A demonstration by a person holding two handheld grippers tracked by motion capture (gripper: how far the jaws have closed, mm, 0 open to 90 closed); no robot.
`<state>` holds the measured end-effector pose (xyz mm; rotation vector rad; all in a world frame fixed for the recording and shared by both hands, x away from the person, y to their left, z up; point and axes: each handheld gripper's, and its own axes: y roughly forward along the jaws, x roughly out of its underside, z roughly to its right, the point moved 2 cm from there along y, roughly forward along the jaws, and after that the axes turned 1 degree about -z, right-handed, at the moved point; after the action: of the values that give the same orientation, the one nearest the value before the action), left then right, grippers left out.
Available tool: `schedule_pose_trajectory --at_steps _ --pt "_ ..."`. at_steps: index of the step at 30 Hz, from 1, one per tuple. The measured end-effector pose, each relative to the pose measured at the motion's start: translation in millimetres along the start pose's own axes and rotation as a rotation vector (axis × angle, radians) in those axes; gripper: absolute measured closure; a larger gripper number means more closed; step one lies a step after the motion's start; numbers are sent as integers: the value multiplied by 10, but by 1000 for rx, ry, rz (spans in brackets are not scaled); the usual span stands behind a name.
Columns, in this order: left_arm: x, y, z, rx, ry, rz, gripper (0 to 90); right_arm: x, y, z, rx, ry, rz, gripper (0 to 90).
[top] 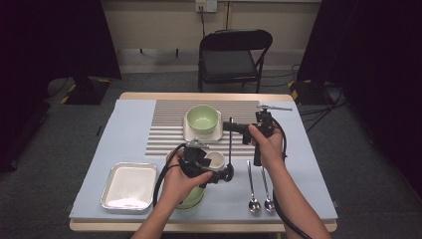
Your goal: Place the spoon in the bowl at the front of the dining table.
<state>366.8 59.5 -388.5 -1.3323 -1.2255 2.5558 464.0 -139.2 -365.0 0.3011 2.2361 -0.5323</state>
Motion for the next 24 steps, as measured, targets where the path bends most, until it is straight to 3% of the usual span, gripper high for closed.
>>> schedule_pose_trajectory --at_steps 16,24 --pt "-57 154 -6 6 -16 -24 237 -45 66 -32 0 0 0 898" --pt "-68 201 -21 -30 -11 -29 240 -51 75 -32 0 4 4 898"
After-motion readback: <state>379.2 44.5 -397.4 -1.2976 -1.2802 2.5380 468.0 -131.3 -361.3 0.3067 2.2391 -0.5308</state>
